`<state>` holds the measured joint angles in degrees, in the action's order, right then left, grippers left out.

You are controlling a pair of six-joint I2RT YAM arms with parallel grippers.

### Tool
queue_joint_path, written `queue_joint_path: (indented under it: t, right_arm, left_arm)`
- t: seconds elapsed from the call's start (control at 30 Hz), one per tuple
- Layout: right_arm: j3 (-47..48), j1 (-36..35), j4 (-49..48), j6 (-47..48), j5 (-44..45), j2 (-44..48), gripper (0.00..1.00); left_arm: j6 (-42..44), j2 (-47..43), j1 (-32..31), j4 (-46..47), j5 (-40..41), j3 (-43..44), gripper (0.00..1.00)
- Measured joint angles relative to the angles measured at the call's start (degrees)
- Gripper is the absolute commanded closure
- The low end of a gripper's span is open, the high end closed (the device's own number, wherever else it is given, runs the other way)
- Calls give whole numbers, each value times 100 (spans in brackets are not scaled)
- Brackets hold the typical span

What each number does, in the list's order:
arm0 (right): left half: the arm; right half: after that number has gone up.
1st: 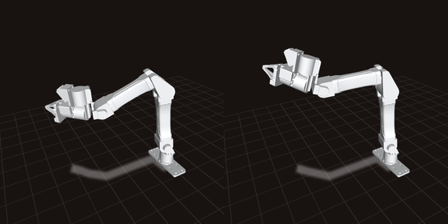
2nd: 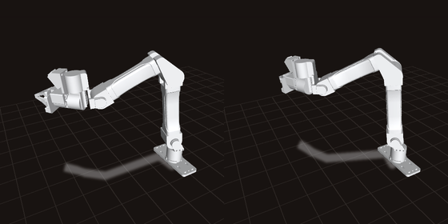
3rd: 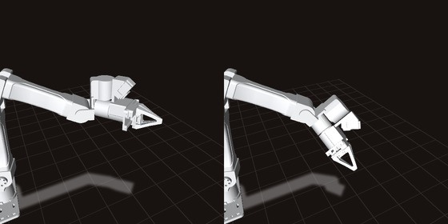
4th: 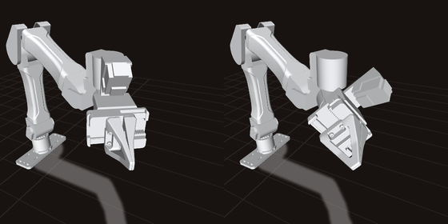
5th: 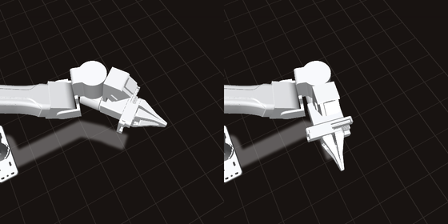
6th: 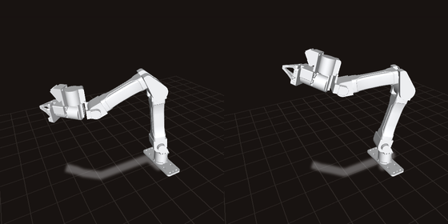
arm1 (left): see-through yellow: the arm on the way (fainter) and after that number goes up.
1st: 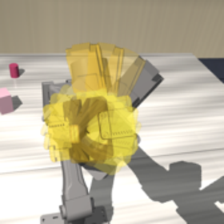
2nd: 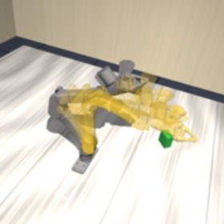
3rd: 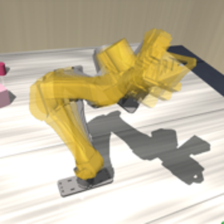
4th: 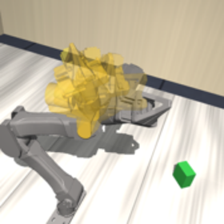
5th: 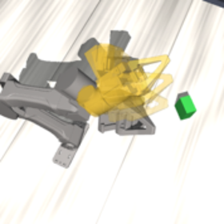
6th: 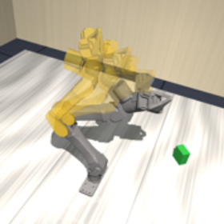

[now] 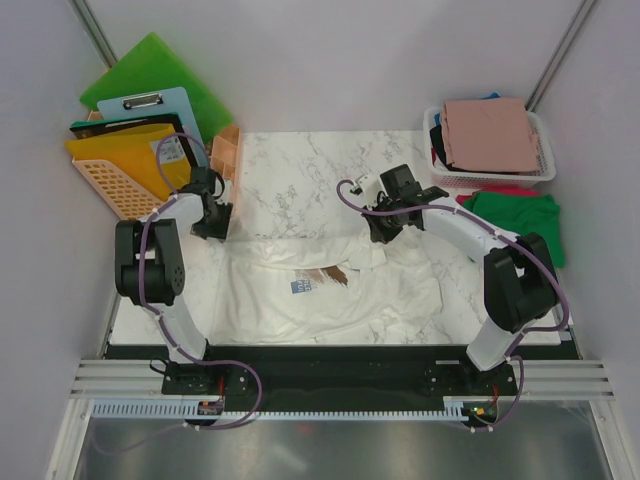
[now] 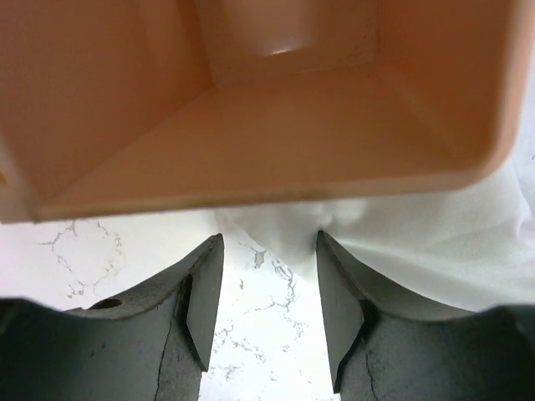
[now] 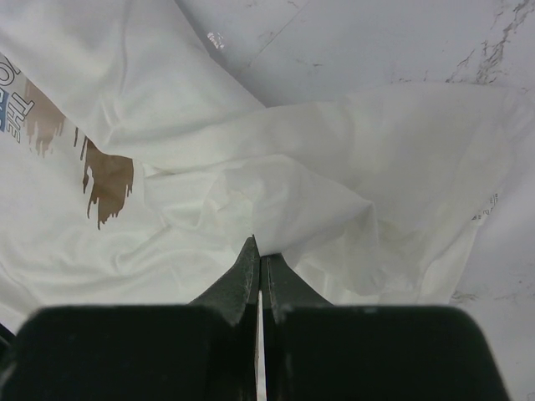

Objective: Fold and stack the t-shirts
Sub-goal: Flatten the tshirt out

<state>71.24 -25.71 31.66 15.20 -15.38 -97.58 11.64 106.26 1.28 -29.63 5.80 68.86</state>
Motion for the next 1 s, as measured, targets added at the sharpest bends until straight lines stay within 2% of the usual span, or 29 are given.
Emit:
queue_joint_path:
  t: [0.27,0.37,0.57,0.7,1.0]
  right_arm:
    - [0,0,0,0,0,-153,100]
    - [0,0,2,2,2,-186,100]
    - [0,0,0,7,-7,-192,100]
    - [0,-7,2,7,-24,-192,100]
    - [-11,-7,2,9,-33,-192,100]
  left_arm:
    - [28,-278,22,-52,-107,-282,46]
    - [68,-503,37,-98,-479,-446,45]
    - [142,-1508,50,-317,-1180,-743,43]
    - [175,-1541,52,-271,-898,-695,43]
    - [162,-837,59,-151,22,-531,43]
